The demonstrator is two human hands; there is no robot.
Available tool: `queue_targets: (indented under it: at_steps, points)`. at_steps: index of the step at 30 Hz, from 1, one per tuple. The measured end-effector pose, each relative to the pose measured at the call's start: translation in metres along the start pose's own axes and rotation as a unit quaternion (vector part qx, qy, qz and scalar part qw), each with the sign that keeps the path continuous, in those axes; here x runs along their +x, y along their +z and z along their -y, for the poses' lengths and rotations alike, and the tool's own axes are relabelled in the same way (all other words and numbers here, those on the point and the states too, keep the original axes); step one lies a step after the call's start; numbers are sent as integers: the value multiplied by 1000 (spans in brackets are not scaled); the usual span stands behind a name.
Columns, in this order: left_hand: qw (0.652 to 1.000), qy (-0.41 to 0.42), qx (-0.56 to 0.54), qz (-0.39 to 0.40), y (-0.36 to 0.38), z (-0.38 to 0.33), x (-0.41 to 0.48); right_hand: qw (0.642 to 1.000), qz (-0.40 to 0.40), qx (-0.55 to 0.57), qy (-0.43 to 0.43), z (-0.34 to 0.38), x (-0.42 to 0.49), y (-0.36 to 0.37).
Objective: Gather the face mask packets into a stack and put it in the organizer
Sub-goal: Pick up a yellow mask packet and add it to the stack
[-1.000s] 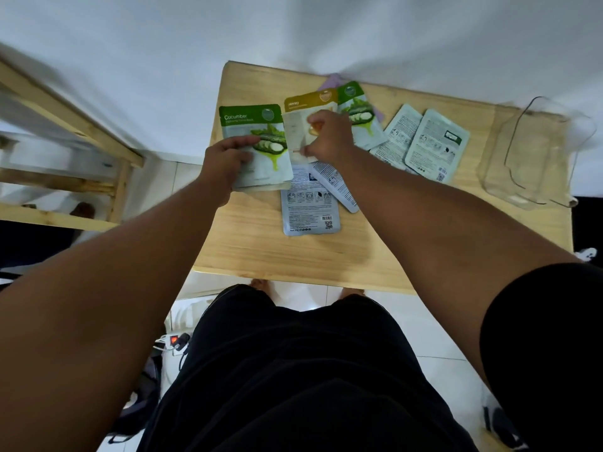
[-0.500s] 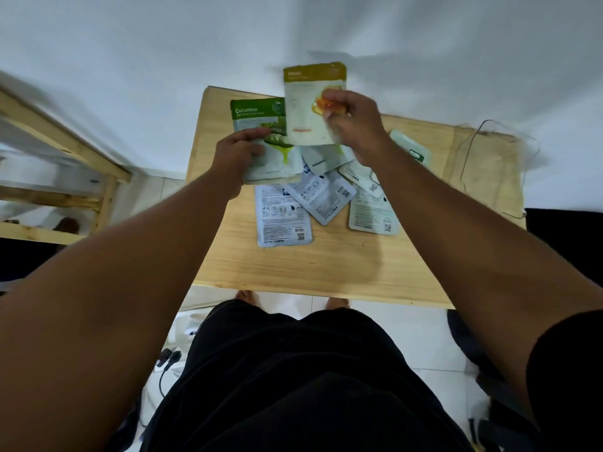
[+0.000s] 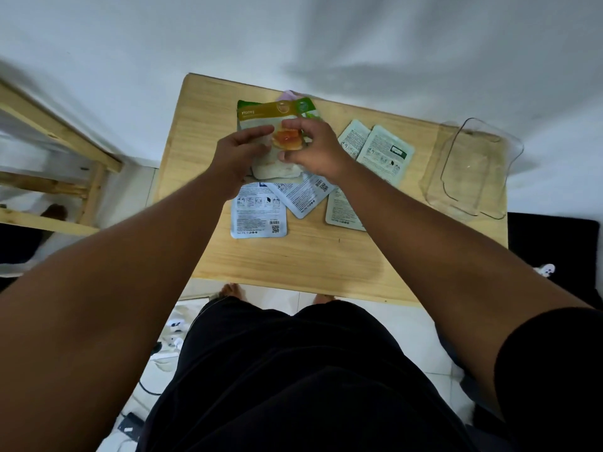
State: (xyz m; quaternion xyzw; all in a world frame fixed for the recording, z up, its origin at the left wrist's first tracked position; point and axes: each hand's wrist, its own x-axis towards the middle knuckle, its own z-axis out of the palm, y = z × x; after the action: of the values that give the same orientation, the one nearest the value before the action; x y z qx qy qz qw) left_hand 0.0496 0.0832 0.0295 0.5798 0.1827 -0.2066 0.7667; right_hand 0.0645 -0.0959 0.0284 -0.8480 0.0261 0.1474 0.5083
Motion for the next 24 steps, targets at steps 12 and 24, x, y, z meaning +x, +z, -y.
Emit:
queue_targets:
  at_steps: [12,24]
  points:
    - [995,-46,35,-86,-27,24,9,963,-149,-215,71,-45,30,5]
    - [995,-44,44,-74,-37,19,18,978,-105,-158,84,-42,46,-1]
